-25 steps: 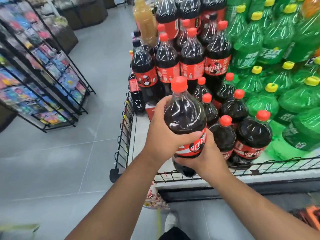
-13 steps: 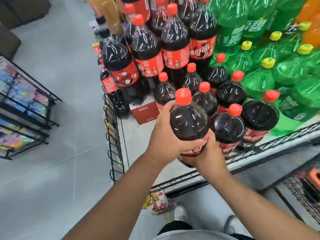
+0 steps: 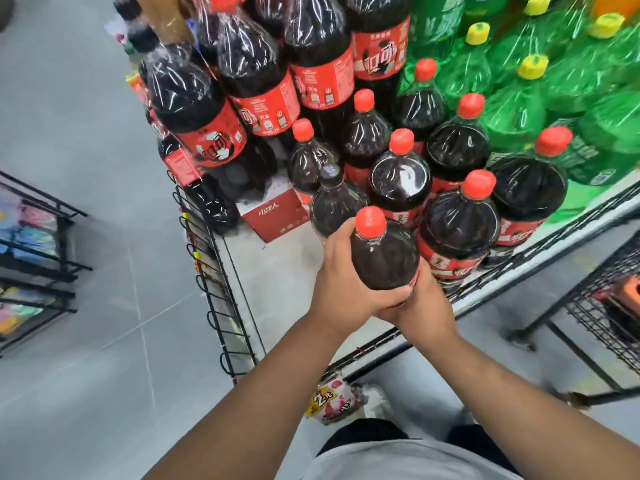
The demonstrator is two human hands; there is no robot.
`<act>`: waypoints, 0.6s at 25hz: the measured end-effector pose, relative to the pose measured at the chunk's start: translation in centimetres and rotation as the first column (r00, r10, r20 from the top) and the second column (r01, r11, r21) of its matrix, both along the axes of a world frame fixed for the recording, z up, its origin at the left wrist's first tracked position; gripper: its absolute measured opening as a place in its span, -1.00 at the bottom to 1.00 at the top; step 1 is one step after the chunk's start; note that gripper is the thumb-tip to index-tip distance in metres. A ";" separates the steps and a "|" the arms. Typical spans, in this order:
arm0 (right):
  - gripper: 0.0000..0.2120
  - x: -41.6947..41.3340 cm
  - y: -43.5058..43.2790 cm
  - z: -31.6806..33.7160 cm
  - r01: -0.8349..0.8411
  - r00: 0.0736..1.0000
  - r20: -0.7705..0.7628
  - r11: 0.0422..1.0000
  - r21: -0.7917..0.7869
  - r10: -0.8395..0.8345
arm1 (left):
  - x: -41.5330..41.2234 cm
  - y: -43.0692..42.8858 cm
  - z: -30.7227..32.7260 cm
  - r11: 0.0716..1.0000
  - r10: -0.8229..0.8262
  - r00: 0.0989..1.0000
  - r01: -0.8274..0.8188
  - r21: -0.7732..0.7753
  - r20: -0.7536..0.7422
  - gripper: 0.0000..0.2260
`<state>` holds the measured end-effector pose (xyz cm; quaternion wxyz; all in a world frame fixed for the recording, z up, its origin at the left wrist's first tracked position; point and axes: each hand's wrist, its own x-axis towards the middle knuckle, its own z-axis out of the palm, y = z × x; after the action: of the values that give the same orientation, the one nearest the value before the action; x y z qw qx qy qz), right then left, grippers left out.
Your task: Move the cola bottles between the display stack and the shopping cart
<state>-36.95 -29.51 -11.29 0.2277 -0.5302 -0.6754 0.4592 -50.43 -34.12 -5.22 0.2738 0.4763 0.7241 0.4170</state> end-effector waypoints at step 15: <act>-0.01 0.2 -0.5 -1.6 0.030 0.962 0.272 0.999 0.024 -0.036 | 0.7 -0.1 -2.1 0.998 -0.046 0.998 0.045 -0.033 -0.047 0.01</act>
<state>-36.75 -30.05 -12.93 0.1456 -0.5971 -0.6959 0.3715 -49.74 -34.21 -7.36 0.2733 0.4982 0.7259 0.3876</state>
